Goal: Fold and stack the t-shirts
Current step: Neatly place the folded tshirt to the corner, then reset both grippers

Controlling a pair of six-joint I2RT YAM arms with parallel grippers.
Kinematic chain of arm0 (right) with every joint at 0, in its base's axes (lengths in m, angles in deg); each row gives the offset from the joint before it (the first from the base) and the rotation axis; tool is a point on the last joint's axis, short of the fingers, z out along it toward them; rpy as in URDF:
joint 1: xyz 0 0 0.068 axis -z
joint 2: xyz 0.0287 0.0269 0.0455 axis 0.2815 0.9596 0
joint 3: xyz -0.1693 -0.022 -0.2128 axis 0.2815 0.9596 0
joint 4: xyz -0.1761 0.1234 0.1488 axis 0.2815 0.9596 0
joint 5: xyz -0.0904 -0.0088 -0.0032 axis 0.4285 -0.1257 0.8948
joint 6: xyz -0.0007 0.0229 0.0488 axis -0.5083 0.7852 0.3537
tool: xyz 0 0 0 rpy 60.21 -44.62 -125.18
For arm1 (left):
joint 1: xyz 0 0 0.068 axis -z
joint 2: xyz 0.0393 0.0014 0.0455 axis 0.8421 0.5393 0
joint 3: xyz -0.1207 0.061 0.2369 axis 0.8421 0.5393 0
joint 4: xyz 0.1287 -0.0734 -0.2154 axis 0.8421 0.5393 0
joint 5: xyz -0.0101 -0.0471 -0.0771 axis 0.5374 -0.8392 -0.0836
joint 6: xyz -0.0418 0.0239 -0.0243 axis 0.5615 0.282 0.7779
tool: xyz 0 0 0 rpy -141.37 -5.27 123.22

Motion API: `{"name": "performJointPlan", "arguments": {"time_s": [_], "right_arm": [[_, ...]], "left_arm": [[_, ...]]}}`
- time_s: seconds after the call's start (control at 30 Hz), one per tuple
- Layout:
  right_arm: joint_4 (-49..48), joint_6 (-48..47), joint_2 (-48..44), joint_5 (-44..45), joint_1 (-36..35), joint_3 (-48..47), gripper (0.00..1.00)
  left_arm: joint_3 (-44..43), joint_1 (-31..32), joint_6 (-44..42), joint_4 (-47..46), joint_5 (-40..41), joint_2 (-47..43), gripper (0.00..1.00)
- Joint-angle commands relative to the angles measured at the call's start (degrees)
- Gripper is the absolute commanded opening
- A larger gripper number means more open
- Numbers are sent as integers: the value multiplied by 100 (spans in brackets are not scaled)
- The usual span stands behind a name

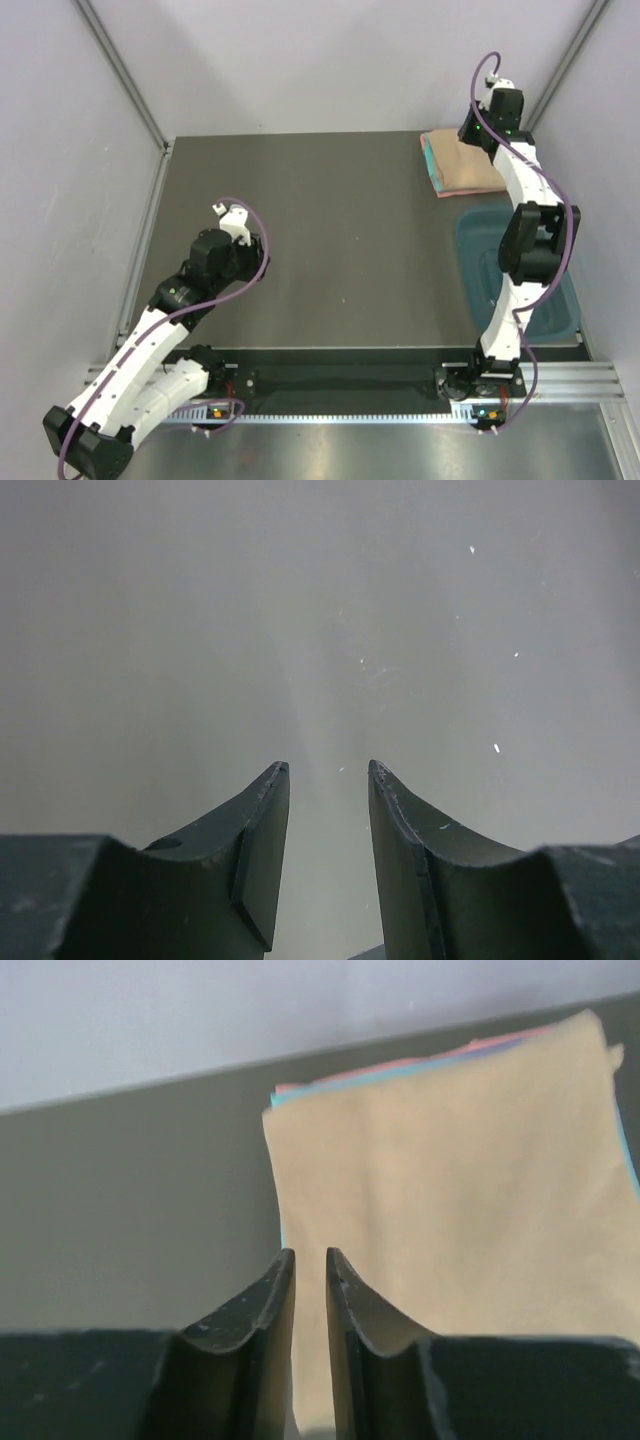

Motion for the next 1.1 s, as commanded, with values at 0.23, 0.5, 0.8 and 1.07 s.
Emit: {"name": "performJointPlan", "arguments": {"time_s": [0.23,0.5,0.8,1.07], "right_arm": [[-343,428,-511,-639,10,1353,5],[-625,551,-406,-762,-122,1749,5],[297,534,-1001,-763,-192,1020,17],[1440,718,-3198,-516,-1299,1941,100]], "left_arm": [[-166,22,-79,-102,18,-169,43],[-166,22,-88,-85,27,-107,43],[-263,22,53,-251,-114,-55,43],[-1378,13,562,-963,-702,471,44]]}}
